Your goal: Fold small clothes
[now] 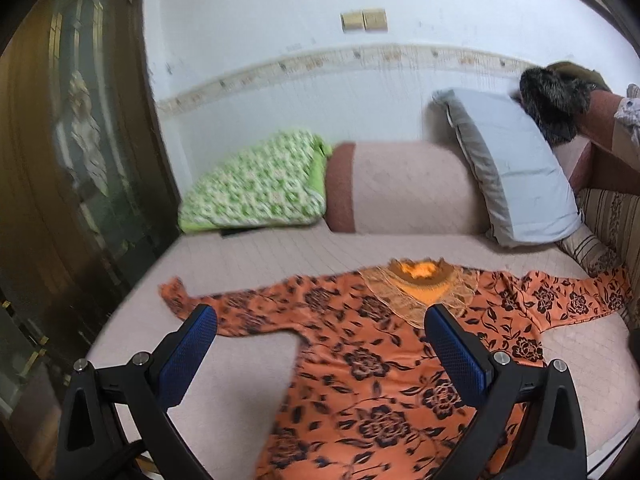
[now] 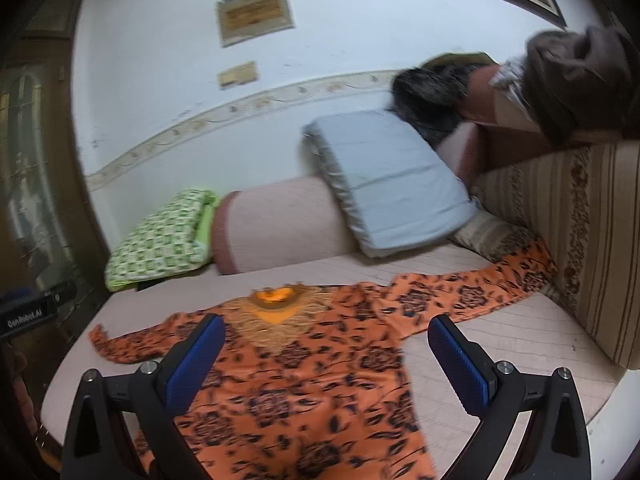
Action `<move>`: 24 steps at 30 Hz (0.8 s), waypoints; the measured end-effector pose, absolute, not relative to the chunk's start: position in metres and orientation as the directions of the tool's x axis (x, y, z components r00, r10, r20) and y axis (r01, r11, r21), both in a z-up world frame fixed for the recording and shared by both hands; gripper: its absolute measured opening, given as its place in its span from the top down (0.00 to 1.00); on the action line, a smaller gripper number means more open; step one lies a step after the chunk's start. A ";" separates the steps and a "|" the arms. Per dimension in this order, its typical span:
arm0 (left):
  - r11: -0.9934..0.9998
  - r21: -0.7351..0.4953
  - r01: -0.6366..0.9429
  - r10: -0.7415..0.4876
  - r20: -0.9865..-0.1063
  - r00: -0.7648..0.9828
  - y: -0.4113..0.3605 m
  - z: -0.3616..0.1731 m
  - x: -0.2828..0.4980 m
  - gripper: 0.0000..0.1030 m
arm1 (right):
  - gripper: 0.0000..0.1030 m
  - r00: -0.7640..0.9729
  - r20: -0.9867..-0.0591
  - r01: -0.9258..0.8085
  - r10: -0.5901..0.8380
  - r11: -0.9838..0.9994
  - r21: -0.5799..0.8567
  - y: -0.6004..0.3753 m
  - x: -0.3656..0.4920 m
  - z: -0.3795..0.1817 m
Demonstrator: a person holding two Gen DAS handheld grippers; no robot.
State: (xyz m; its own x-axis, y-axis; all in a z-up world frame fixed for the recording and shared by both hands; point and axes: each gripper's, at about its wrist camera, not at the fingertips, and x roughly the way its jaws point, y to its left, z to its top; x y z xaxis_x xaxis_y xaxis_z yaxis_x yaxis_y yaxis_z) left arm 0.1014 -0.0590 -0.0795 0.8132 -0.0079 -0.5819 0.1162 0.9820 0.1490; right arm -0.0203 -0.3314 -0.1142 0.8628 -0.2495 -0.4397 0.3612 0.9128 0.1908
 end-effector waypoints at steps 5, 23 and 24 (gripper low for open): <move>0.987 0.071 0.143 -0.054 -0.694 0.718 -0.098 -0.147 0.168 0.00 | 0.01 0.802 -0.527 0.456 -0.282 0.858 0.236 -0.426 0.000 -0.153; 0.985 0.160 0.062 0.089 -0.786 0.611 -0.118 -0.278 0.277 0.00 | 0.17 0.672 -0.629 0.727 -0.391 0.187 0.660 -0.782 0.037 -0.330; 0.986 0.155 0.060 0.088 -0.789 0.608 -0.121 -0.278 0.280 0.00 | 0.18 0.658 -0.634 0.736 -0.405 0.171 0.655 -0.790 0.038 -0.333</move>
State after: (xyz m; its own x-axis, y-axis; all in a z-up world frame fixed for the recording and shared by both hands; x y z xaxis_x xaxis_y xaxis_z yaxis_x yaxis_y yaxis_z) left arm 0.2795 -0.1206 -0.2784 0.6076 0.0875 -0.7894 0.0599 0.9860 0.1554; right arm 0.0375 -0.7896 -0.3328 0.6585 -0.4053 -0.6342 0.7360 0.1706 0.6552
